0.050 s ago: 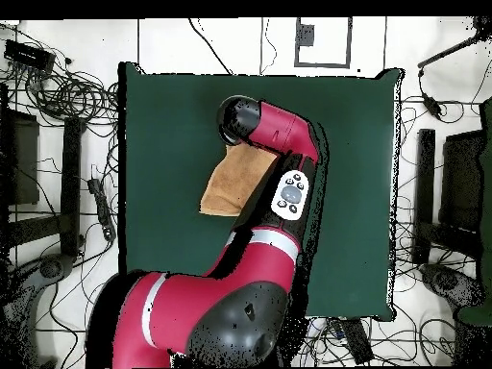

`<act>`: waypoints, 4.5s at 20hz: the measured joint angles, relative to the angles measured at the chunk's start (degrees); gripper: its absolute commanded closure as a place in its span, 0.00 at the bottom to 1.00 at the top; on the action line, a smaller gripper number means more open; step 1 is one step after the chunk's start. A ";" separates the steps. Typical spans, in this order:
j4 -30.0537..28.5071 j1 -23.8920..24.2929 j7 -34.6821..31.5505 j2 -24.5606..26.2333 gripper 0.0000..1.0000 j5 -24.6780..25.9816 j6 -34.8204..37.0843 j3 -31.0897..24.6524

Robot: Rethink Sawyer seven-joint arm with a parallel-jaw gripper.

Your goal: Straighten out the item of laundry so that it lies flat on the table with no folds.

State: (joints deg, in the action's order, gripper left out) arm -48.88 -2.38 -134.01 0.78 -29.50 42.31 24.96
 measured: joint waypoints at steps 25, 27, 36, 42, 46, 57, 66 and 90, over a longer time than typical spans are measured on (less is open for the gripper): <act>1.11 0.85 0.00 0.02 1.00 0.61 0.00 -0.02; 1.18 0.85 0.00 0.04 1.00 0.62 0.00 -0.02; 3.01 0.85 0.00 0.99 1.00 1.59 0.06 -0.01; 3.38 0.81 0.00 1.73 1.00 1.73 0.06 -0.01; 3.42 0.80 0.00 1.73 1.00 1.78 0.06 -0.01; 3.42 0.81 0.00 1.73 1.00 1.90 0.05 -0.01; 3.42 0.82 0.00 1.71 1.00 1.91 0.06 -0.02; 4.19 1.17 0.00 1.87 0.00 2.02 0.07 -0.02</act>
State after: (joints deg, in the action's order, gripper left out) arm -44.69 -1.21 -134.01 2.65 -27.48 42.38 24.94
